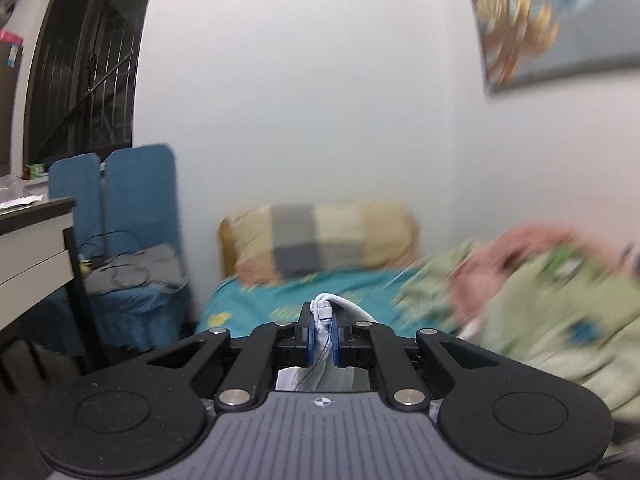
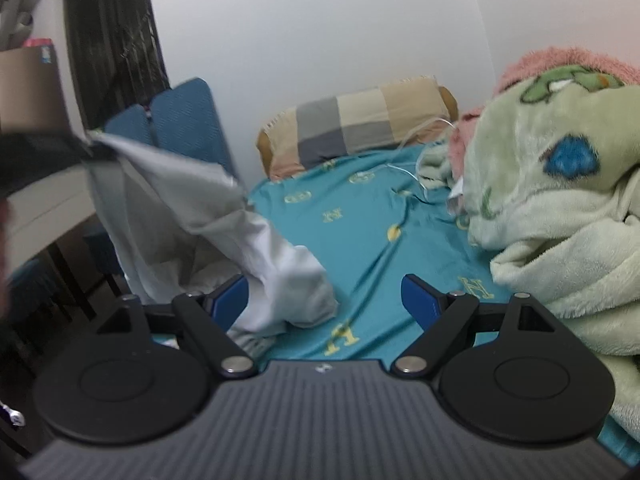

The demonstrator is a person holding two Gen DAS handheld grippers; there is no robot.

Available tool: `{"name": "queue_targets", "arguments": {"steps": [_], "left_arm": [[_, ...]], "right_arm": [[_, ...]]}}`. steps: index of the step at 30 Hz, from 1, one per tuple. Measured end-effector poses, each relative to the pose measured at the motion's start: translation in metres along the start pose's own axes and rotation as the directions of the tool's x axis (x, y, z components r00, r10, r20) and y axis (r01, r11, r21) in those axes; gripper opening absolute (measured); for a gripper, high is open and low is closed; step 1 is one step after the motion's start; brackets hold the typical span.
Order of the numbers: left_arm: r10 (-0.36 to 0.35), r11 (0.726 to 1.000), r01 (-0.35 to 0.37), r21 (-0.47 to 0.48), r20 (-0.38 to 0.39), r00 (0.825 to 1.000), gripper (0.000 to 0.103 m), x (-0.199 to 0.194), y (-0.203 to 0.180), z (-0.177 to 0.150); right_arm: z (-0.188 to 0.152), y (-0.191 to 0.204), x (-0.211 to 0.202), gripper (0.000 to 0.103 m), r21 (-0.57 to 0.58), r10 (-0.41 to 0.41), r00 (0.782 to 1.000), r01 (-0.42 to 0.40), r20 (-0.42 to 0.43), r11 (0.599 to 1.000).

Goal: Fold clothes
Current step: 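Grasp the T-shirt fabric with the left gripper and lift it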

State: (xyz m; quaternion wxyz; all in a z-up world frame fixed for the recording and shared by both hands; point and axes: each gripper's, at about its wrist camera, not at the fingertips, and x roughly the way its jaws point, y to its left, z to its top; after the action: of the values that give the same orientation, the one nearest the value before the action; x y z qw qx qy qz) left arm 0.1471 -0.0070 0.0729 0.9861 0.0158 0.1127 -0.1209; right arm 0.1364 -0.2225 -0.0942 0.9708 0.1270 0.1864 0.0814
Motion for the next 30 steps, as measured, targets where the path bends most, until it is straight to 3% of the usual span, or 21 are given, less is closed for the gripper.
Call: {"name": "queue_targets", "arguments": {"steps": [2, 6, 8, 12, 15, 18, 20, 22, 26, 30], "left_arm": [[-0.049, 0.997, 0.051, -0.055, 0.041, 0.998, 0.008, -0.035, -0.003, 0.014], [-0.102, 0.987, 0.11, -0.121, 0.076, 0.992, 0.009, -0.079, 0.002, 0.012], [-0.094, 0.985, 0.104, -0.136, 0.073, 0.993, 0.009, -0.08, 0.007, -0.003], [-0.094, 0.952, 0.102, -0.288, 0.041, 0.995, 0.009, -0.071, 0.033, -0.048], [-0.092, 0.92, 0.091, -0.382, 0.016, 0.996, 0.009, -0.053, 0.056, -0.077], [-0.083, 0.918, 0.075, -0.389, -0.003, 0.997, 0.009, -0.046, 0.075, -0.098], [-0.06, 0.923, 0.052, -0.381, -0.009, 0.998, 0.009, -0.043, 0.087, -0.107], [-0.062, 0.899, 0.053, -0.435, -0.006, 0.998, 0.009, -0.042, 0.103, -0.118], [-0.029, 0.883, 0.014, -0.469, -0.026, 0.999, 0.009, -0.04, 0.127, -0.133], [-0.04, 0.865, -0.006, -0.501, -0.08, 0.996, 0.009, -0.033, 0.139, -0.143]], "right_arm": [[0.002, 0.002, -0.009, 0.085, 0.002, 0.026, 0.999, -0.026, 0.026, 1.0], [0.005, 0.008, -0.026, 0.085, 0.013, 0.093, 0.994, -0.094, 0.048, 0.995], [0.004, 0.014, -0.029, 0.081, 0.001, 0.12, 0.993, -0.12, 0.019, 0.993], [-0.005, 0.032, -0.027, 0.068, -0.015, 0.183, 0.98, -0.184, -0.085, 0.983], [-0.015, 0.047, -0.023, 0.054, -0.029, 0.229, 0.957, -0.238, -0.18, 0.971], [-0.03, 0.062, -0.011, 0.044, 0.003, 0.277, 0.913, -0.289, -0.298, 0.957], [-0.041, 0.075, 0.002, 0.042, 0.019, 0.284, 0.882, -0.299, -0.375, 0.954], [-0.048, 0.086, 0.016, 0.042, 0.005, 0.265, 0.869, -0.29, -0.418, 0.957], [-0.048, 0.092, 0.044, 0.041, -0.064, 0.108, 0.905, -0.146, -0.411, 0.987], [-0.019, 0.075, 0.064, 0.041, -0.042, 0.031, 0.944, -0.048, -0.329, 0.998]]}}
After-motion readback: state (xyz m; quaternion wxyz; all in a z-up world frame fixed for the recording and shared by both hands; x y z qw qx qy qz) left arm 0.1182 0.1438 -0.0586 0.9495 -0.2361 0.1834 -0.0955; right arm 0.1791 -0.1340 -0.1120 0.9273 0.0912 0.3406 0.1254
